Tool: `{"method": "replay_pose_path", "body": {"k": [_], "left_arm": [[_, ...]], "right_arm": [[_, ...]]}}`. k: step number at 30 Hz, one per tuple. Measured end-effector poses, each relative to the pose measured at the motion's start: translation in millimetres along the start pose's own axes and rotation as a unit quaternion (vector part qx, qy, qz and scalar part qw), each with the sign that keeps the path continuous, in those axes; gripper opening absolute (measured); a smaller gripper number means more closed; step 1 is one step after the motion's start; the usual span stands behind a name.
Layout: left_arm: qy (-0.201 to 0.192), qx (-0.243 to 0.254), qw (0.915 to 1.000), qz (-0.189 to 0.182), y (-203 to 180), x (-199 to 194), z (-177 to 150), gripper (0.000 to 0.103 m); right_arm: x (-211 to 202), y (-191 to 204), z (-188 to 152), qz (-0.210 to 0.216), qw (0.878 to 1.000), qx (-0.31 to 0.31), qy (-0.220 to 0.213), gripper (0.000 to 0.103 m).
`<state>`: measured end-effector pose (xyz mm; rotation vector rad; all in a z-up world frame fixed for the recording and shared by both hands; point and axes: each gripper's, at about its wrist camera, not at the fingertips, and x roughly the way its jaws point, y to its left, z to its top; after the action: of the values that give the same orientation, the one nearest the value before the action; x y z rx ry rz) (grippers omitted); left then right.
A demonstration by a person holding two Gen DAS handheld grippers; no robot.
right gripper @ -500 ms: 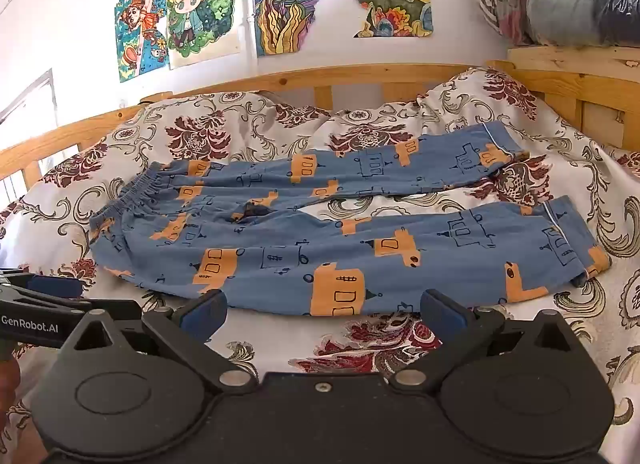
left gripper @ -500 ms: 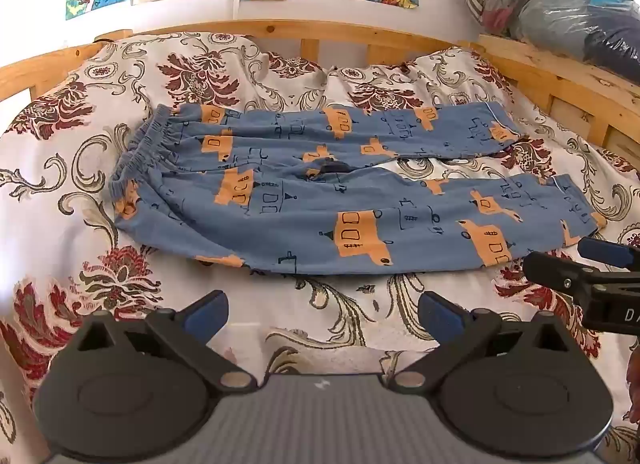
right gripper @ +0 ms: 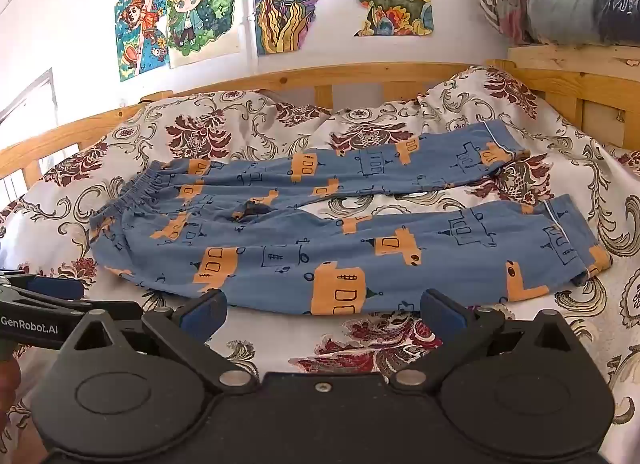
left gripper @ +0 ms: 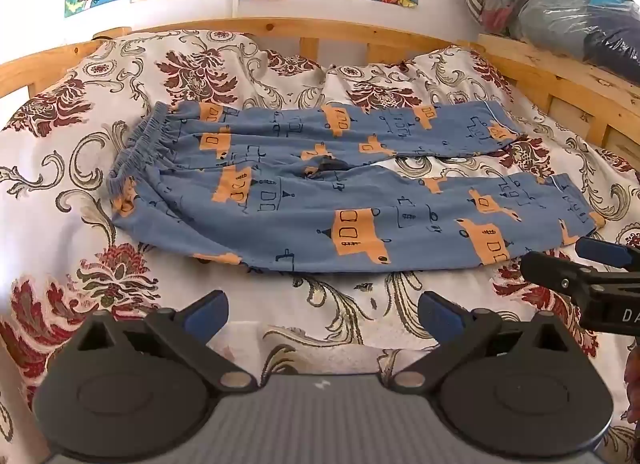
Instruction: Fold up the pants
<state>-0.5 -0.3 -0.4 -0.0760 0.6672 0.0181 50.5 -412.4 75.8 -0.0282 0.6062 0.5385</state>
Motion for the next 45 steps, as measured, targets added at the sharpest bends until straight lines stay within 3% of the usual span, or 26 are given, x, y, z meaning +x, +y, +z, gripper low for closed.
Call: {"method": "replay_pose_path", "body": {"k": [45], "left_arm": [[0.013, -0.012, 0.9998, -0.005, 1.1, 4.8, -4.2, 0.103]], "right_arm": [[1.0, 0.5, -0.8, -0.001, 1.000, 0.000, 0.003, 0.102]]}}
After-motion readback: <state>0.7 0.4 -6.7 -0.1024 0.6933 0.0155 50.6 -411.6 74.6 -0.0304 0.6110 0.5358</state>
